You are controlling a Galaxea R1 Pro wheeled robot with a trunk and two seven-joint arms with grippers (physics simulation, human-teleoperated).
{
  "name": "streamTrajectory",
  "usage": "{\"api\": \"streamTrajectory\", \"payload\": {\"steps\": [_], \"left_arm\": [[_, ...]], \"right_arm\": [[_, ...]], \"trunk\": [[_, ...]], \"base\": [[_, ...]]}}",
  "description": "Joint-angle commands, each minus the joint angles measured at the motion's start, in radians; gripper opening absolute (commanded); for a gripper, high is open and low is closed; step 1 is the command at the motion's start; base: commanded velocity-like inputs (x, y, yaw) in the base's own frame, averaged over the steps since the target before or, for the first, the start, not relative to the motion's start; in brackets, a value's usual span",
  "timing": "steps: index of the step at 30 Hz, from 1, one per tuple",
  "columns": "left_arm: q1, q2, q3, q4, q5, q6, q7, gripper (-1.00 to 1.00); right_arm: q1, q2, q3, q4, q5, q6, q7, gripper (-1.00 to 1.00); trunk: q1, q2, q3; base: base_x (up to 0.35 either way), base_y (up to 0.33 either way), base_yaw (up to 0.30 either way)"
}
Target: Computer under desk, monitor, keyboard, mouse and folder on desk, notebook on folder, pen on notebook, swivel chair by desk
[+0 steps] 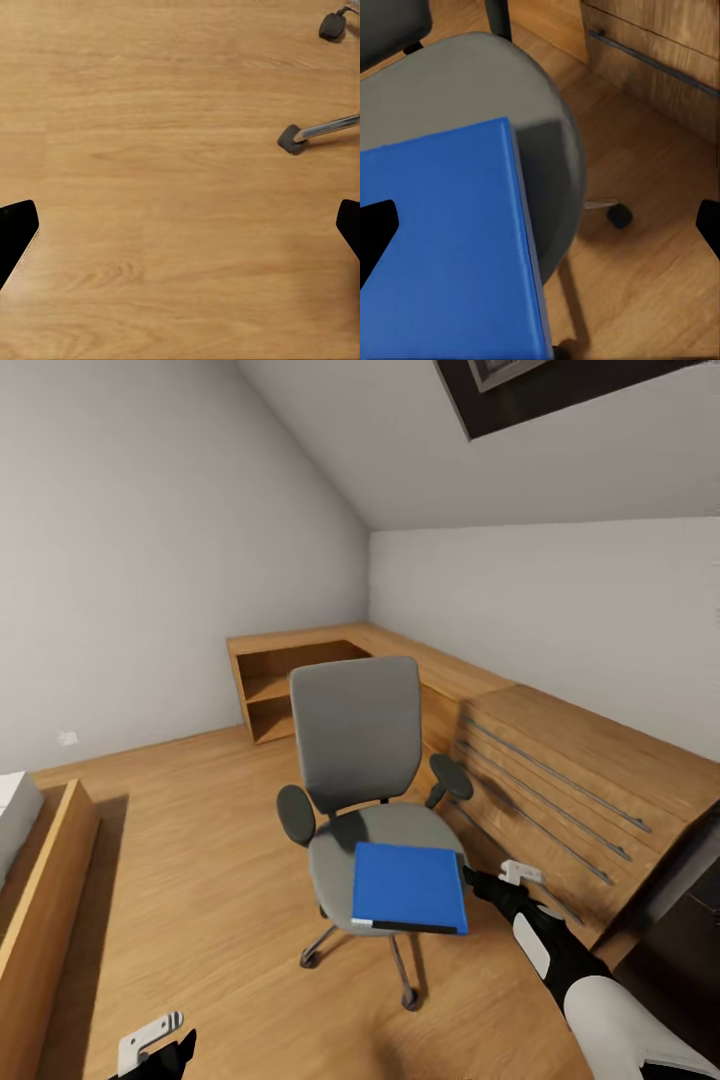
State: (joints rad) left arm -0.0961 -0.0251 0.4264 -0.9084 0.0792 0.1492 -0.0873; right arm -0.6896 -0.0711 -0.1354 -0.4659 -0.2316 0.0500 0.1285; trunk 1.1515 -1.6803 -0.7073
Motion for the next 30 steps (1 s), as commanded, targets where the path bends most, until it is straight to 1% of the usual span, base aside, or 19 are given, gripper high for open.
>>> {"api": "streamTrajectory", "payload": {"steps": [1, 5, 15, 19, 23, 30], "left_arm": [[-0.001, -0.001, 0.005, -0.001, 0.008, 0.007, -0.008, 1.00], [-0.001, -0.001, 0.004, 0.000, 0.008, 0.007, -0.008, 1.00], [-0.001, -0.001, 0.003, 0.008, 0.008, 0.000, -0.008, 1.00], [-0.001, -0.001, 0.003, 0.009, 0.008, -0.033, -0.008, 1.00], [-0.001, -0.001, 0.003, 0.009, 0.008, -0.040, -0.008, 1.00], [-0.001, -0.001, 0.003, 0.011, 0.008, -0.043, -0.008, 1.00]], "right_arm": [[-0.001, 0.001, -0.006, -0.007, -0.008, 0.005, 0.006, 1.00], [-0.001, 0.001, -0.008, -0.017, -0.008, 0.005, 0.006, 1.00], [-0.001, 0.001, -0.008, -0.021, -0.008, 0.005, 0.006, 1.00], [-0.001, 0.003, -0.007, -0.020, -0.008, 0.006, 0.006, 1.00], [-0.001, 0.003, -0.007, -0.020, -0.009, 0.007, 0.006, 1.00], [-0.001, 0.004, -0.007, -0.020, -0.009, 0.007, 0.006, 1.00]], "trunk": [[0.000, 0.000, -0.001], [0.000, 0.000, -0.001], [0.000, 0.000, -0.001], [0.000, 0.000, -0.001], [0.000, 0.000, -0.001], [0.000, 0.000, -0.001]], "base": [[0.000, 0.325, -0.257], [0.000, 0.288, -0.257], [-0.012, 0.046, -0.257], [-0.182, 0.199, -0.257], [-0.223, 0.242, -0.218], [-0.264, 0.206, -0.052]]}}
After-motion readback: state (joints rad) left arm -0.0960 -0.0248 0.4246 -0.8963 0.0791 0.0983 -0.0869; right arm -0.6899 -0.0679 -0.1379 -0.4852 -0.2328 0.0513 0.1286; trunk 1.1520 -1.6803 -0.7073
